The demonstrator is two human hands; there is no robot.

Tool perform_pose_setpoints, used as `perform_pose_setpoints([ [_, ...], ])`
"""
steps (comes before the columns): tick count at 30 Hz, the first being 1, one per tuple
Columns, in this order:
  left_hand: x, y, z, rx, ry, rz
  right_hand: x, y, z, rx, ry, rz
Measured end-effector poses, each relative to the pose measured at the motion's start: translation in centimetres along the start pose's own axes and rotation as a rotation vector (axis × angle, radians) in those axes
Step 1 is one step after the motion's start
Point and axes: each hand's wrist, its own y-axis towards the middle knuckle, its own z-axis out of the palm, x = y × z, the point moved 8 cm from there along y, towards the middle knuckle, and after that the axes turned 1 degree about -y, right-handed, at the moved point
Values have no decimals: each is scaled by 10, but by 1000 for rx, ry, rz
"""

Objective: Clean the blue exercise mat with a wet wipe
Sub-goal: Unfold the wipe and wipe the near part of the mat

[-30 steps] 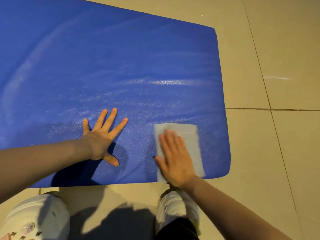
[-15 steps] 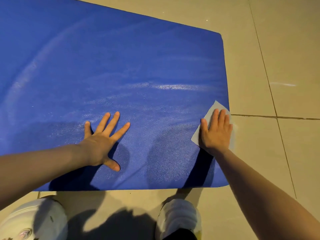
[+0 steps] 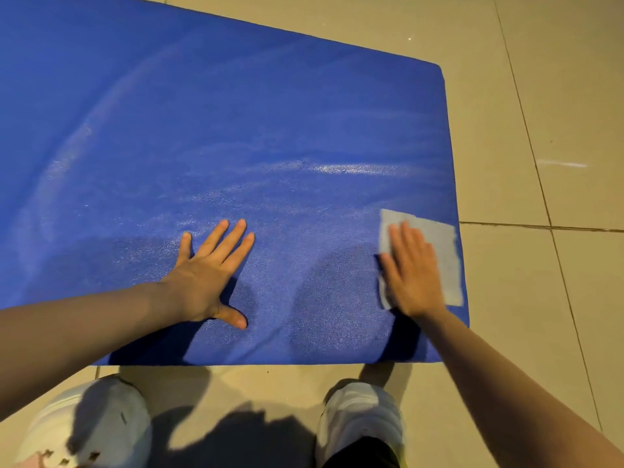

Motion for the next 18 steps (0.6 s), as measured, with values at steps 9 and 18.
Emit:
perform_pose_setpoints([
  [9, 1, 3, 3, 9, 58, -25, 36, -70, 9, 41, -29, -42],
  [18, 1, 2, -1, 29, 128, -50, 168, -75, 37, 127, -35, -744],
])
